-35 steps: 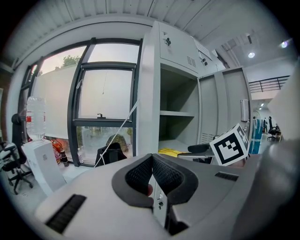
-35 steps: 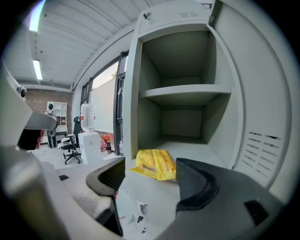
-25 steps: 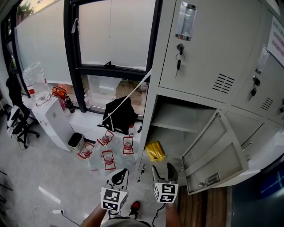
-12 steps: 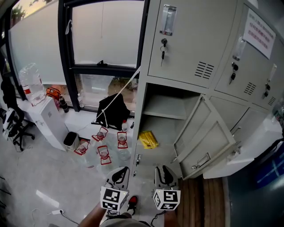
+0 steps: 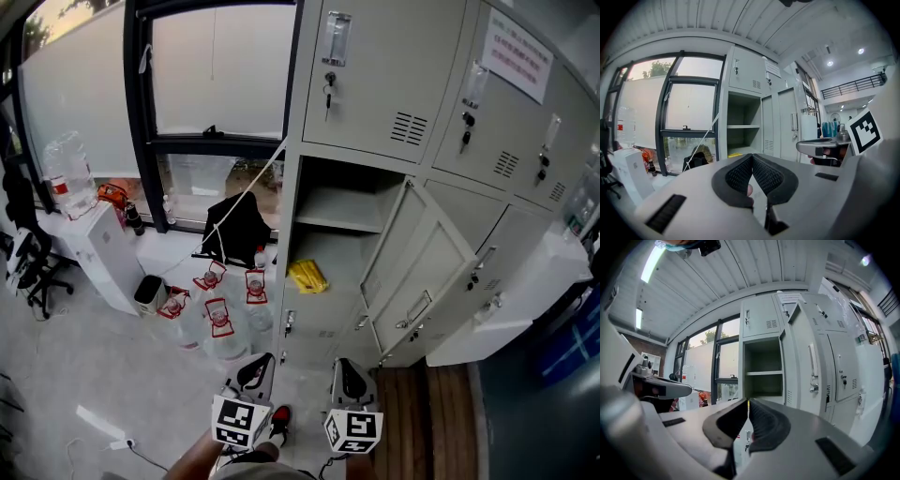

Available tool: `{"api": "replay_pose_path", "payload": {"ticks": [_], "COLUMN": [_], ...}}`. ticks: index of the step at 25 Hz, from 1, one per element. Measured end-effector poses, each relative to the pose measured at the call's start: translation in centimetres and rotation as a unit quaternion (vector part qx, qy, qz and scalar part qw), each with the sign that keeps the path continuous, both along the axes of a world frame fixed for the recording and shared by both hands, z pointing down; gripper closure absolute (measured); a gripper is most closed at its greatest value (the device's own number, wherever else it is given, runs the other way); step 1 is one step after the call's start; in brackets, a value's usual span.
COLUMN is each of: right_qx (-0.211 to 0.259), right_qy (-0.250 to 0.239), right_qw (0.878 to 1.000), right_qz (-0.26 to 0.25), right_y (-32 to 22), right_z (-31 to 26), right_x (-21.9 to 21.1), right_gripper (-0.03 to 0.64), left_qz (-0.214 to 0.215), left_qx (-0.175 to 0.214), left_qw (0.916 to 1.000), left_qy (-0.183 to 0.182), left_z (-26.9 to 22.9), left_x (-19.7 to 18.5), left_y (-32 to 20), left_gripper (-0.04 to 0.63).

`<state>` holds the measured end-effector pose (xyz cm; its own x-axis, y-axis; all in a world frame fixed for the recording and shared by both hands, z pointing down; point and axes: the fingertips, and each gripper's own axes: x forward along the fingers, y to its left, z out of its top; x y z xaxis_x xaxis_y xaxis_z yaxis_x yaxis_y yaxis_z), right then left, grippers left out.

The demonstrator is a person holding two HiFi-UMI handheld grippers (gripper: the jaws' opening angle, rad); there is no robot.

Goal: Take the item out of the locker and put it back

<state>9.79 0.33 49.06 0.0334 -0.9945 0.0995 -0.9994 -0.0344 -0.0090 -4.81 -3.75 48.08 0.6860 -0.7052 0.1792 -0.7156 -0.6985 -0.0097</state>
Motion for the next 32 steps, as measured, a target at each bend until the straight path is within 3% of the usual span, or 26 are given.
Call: {"api": "replay_pose_path", "payload": {"ticks": [13, 32], "right_qx": [-0.007, 0.008], "right_qy": [-0.006, -0.001], "right_qw": [1.0, 1.0], "right_qz": [-0.006, 0.0], "right_y": [5.4, 5.4], "right_z": [1.3, 0.1], "right_x": [-2.6, -1.2], "right_gripper": [0.598, 0.6], "left_qz": [0.013, 0.011], "left_qx": [0.001, 0.009], "left_qw": [0.9999, 0.9998], "left_qy": [-0.005, -0.01], "left_z": [0.9, 0.3], "left_x": [-0.9, -0.3], "left_y": [5.2, 5.1], "left_gripper": [0.572, 0.573]}}
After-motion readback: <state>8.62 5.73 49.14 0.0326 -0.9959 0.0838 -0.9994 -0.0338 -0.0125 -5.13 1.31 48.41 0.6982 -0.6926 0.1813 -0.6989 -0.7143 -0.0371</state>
